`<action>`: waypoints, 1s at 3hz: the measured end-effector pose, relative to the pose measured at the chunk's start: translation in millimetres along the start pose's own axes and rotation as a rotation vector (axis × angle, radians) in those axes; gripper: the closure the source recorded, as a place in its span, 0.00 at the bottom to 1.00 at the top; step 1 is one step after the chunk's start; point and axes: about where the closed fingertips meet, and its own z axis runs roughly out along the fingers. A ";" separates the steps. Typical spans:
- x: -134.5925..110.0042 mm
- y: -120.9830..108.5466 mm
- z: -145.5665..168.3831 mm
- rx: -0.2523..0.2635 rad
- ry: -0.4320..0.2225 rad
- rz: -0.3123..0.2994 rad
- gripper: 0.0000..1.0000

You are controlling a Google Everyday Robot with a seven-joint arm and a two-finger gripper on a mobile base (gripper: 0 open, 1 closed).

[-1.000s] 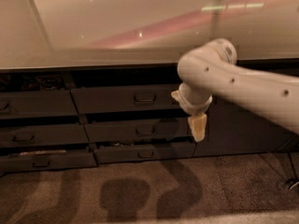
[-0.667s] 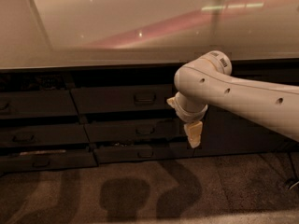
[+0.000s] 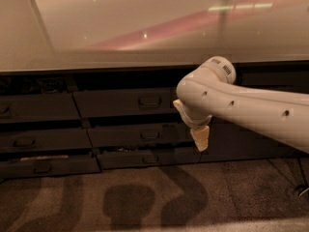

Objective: Open top drawer

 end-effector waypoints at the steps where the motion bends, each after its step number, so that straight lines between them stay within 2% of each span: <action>1: 14.7 -1.4 3.0 0.020 0.061 -0.017 0.00; 3: 16.0 -1.3 2.3 0.018 0.087 0.005 0.00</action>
Offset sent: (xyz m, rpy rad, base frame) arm 0.0073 -0.0127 -0.0006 -0.0494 -0.0421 -0.0026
